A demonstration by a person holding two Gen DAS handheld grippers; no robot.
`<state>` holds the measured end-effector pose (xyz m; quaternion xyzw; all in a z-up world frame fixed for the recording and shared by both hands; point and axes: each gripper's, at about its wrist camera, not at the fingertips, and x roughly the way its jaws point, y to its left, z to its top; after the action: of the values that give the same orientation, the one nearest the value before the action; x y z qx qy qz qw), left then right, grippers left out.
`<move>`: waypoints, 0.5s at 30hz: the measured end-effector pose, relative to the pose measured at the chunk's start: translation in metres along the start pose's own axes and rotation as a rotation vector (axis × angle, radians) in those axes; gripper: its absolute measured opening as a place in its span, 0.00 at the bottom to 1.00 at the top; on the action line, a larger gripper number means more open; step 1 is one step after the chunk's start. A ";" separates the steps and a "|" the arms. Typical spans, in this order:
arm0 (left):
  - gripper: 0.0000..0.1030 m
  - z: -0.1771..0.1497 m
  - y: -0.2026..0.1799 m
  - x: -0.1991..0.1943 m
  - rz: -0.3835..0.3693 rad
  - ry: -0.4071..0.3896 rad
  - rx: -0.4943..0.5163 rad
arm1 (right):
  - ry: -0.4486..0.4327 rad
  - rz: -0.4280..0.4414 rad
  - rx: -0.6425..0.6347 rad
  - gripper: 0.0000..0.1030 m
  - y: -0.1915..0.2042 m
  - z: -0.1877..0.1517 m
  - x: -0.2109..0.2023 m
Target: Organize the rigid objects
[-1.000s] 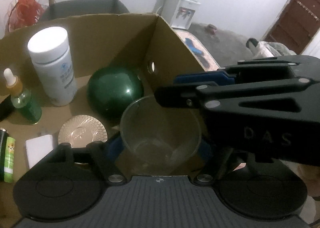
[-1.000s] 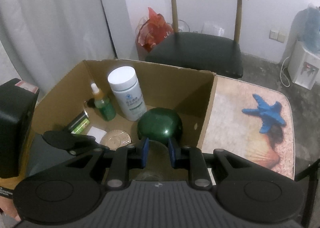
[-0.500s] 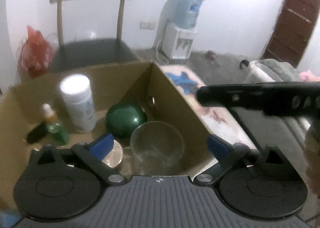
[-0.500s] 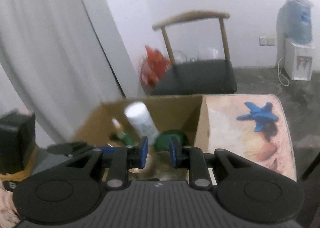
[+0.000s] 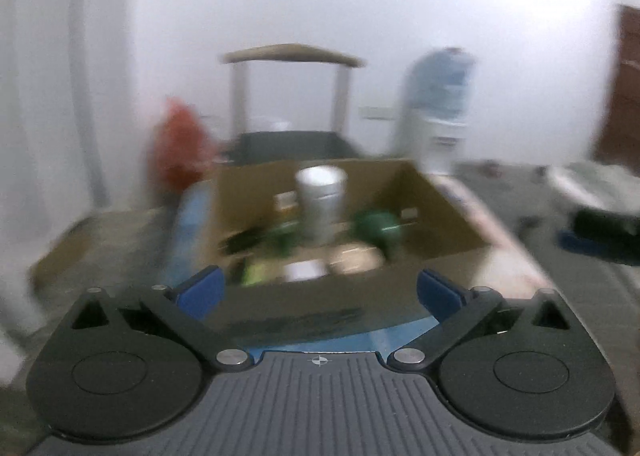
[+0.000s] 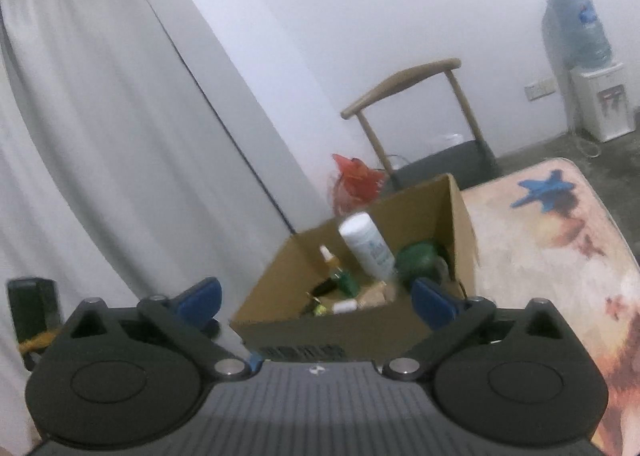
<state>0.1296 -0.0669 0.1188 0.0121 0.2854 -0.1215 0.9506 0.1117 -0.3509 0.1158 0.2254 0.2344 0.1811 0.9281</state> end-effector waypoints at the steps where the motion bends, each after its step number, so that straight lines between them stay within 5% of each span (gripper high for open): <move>1: 1.00 -0.005 0.003 0.000 0.046 0.002 -0.009 | 0.002 -0.026 -0.024 1.00 0.005 -0.006 0.002; 7: 1.00 -0.020 0.003 0.012 0.193 0.043 -0.010 | 0.039 -0.272 -0.157 1.00 0.035 -0.029 0.021; 15: 1.00 -0.027 -0.013 0.031 0.175 0.067 0.020 | 0.080 -0.413 -0.292 1.00 0.061 -0.046 0.049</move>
<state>0.1375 -0.0840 0.0801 0.0505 0.3137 -0.0406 0.9473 0.1138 -0.2629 0.0926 0.0291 0.2836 0.0284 0.9581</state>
